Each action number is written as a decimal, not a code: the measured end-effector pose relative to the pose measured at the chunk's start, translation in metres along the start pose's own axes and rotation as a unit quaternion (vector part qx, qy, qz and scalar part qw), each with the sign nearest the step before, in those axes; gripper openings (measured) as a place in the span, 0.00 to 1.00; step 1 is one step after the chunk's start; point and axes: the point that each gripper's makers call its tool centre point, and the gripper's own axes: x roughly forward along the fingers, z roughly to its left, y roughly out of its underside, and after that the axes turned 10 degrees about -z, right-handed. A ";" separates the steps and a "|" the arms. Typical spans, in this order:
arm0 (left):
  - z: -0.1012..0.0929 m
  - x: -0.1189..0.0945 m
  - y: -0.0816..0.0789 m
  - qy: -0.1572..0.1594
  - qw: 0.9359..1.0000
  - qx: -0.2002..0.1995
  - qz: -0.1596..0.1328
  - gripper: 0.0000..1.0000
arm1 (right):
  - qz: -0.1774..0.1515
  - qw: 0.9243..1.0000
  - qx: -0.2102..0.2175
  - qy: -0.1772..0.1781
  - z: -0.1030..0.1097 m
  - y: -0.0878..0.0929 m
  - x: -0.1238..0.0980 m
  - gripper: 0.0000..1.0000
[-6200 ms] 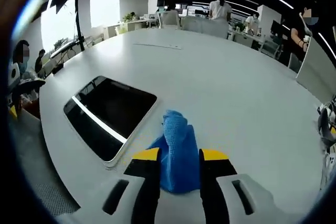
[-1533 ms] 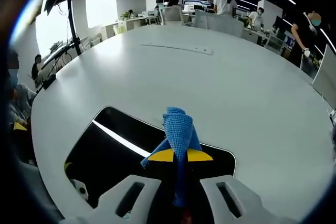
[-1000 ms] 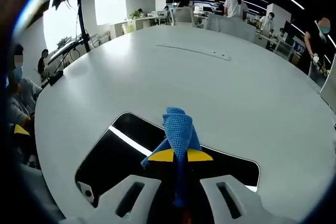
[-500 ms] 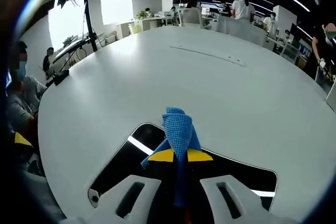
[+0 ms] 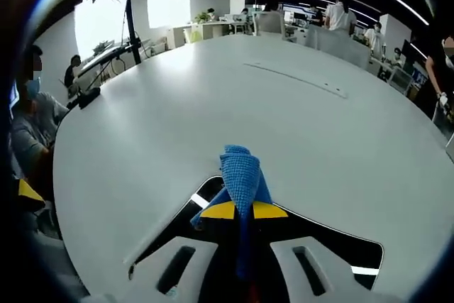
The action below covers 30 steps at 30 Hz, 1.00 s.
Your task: Wipe the mirror surface with the cleaning cloth until all visible marks leave the cleaned area.
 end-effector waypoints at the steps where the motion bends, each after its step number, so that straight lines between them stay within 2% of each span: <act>1: 0.000 0.000 0.000 -0.001 1.000 0.000 0.000 0.99 | -0.001 1.000 -0.005 -0.002 0.001 -0.001 0.002 0.00; 15: 0.001 0.000 -0.001 -0.001 1.000 -0.001 -0.002 0.99 | -0.008 1.000 -0.015 -0.016 0.012 -0.004 0.008 0.00; 30: 0.000 0.001 -0.001 0.000 1.000 -0.001 -0.002 0.99 | -0.006 0.997 -0.067 -0.039 0.025 0.000 -0.002 0.00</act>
